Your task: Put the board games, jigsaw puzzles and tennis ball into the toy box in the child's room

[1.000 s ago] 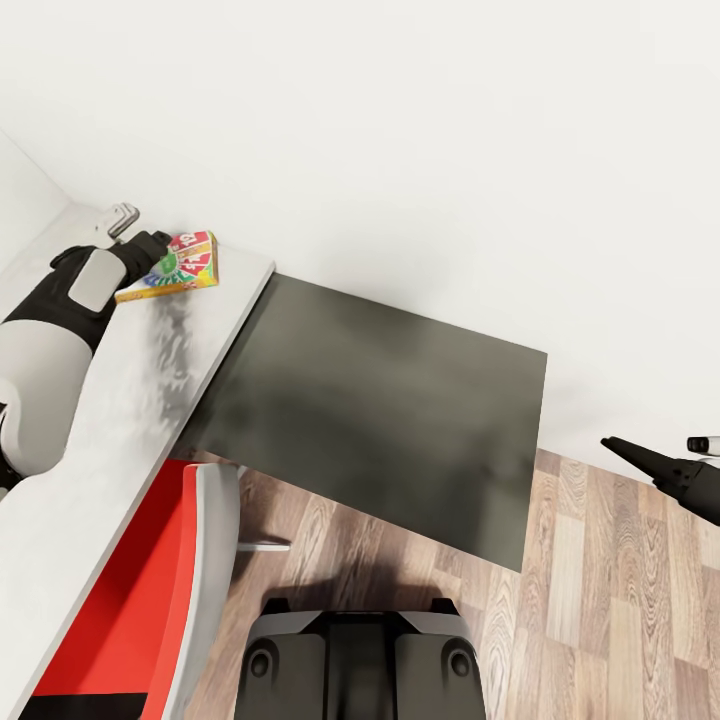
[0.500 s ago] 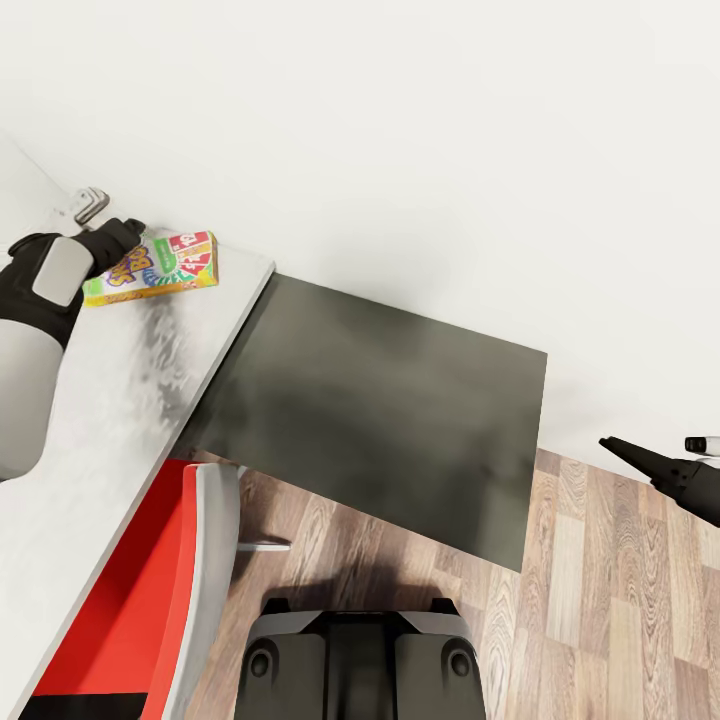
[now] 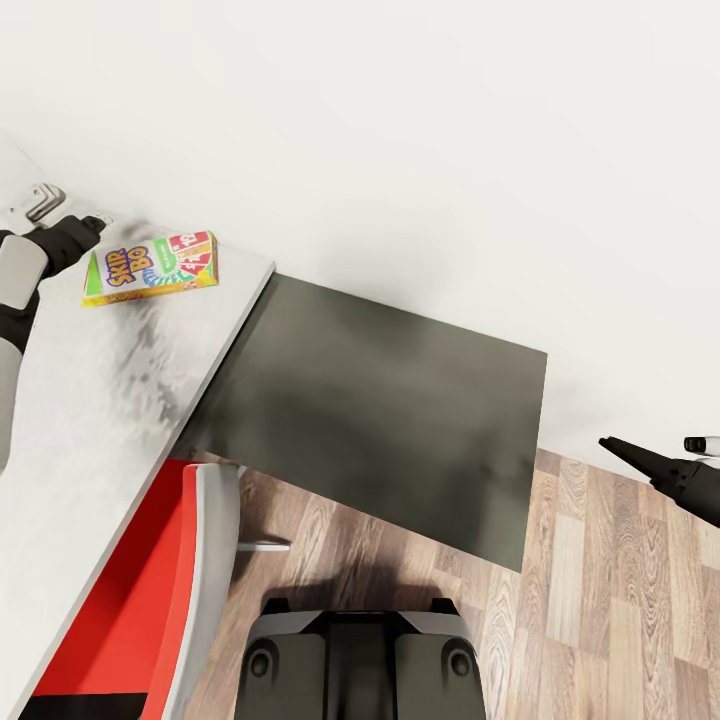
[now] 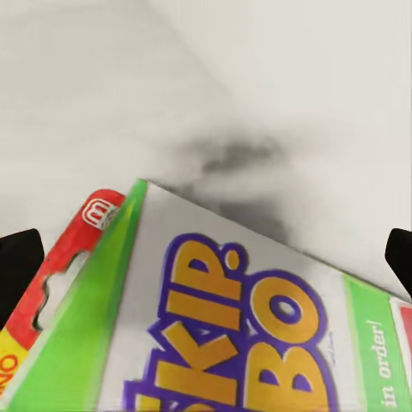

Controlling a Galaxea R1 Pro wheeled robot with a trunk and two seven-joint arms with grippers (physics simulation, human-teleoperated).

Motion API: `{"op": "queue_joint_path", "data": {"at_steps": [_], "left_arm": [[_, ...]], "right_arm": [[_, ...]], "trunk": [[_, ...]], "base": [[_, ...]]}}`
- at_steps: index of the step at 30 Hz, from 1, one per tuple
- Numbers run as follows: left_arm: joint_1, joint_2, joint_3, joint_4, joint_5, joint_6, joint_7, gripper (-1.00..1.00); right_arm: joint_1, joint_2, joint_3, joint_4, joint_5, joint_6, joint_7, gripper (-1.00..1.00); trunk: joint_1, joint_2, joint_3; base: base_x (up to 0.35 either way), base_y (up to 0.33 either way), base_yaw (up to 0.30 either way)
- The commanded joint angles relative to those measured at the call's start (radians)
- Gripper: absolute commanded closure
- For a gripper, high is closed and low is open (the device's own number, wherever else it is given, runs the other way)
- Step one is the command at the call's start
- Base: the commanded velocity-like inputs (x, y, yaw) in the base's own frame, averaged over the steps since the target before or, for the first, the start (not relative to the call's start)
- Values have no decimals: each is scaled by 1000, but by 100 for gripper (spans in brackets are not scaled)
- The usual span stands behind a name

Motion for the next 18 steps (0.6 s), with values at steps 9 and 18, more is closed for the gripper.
{"op": "queue_joint_path", "data": {"at_steps": [9, 18], "left_arm": [[28, 64, 8, 2, 11, 5, 11, -100], [55, 83, 17, 8, 13, 4, 12, -100]], "right_arm": [[-1, -1, 2, 0, 0, 5, 3, -100], [-1, -3, 5, 0, 0, 5, 4, -100]], "trunk": [[1, -2, -1], [1, -2, -1]], "base": [[0, 0, 0], [0, 0, 0]]}}
